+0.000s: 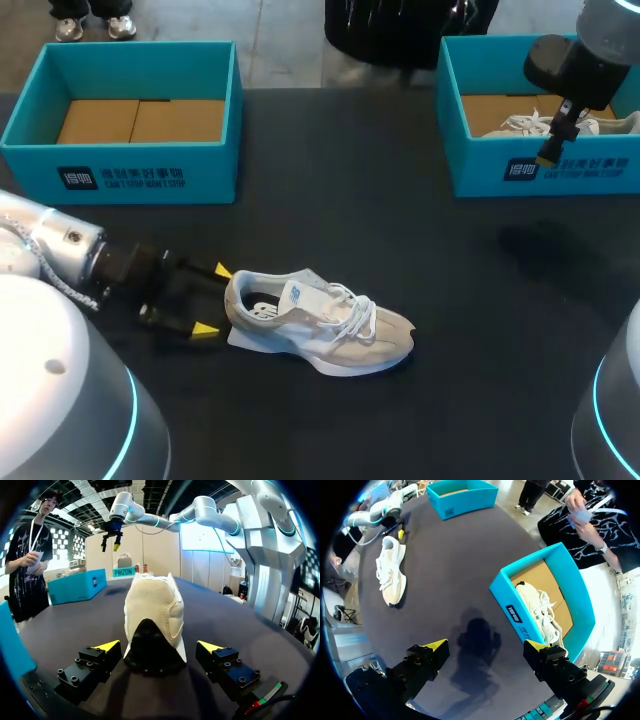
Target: Take the shoe out of the shoebox, open the shoe tongue, remove and reinsert the insole, then place the shoe into the shoebox
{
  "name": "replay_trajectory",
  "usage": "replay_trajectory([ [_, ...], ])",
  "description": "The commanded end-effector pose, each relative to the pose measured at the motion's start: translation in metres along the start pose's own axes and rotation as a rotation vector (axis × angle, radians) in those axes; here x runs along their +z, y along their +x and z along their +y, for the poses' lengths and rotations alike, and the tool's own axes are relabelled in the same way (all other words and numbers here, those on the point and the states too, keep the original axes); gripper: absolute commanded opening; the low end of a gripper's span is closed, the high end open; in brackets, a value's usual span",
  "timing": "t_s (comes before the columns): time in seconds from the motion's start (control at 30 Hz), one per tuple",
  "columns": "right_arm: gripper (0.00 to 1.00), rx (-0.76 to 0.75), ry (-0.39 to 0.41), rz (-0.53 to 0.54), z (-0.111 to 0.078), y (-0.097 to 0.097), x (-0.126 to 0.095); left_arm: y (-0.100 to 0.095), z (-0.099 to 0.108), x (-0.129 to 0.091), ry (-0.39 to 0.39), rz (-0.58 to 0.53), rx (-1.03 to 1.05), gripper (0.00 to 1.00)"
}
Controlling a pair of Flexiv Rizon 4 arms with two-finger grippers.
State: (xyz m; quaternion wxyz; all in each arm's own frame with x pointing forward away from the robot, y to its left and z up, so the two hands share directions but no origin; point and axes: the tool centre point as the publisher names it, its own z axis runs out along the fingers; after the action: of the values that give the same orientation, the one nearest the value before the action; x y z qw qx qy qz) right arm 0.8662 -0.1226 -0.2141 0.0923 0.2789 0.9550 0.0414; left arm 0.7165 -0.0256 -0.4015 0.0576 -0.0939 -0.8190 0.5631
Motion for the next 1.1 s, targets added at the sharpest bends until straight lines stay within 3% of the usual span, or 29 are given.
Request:
replay_trajectory([
  [0.03, 1.00, 0.000, 0.000, 0.000, 0.000, 0.000, 0.000, -0.012, 0.002, 0.009, -0.002, 0.023, -0.001, 1.00],
  [0.57, 1.00, 0.000, 0.000, 0.000, 0.000, 0.000, 0.000, -0.013, 0.000, 0.037, -0.015, 0.095, 0.001, 1.00],
  [1.1, 1.00, 0.000, 0.000, 0.000, 0.000, 0.000, 0.000, -0.011, -0.001, 0.055, 0.010, 0.076, -0.026, 1.00],
])
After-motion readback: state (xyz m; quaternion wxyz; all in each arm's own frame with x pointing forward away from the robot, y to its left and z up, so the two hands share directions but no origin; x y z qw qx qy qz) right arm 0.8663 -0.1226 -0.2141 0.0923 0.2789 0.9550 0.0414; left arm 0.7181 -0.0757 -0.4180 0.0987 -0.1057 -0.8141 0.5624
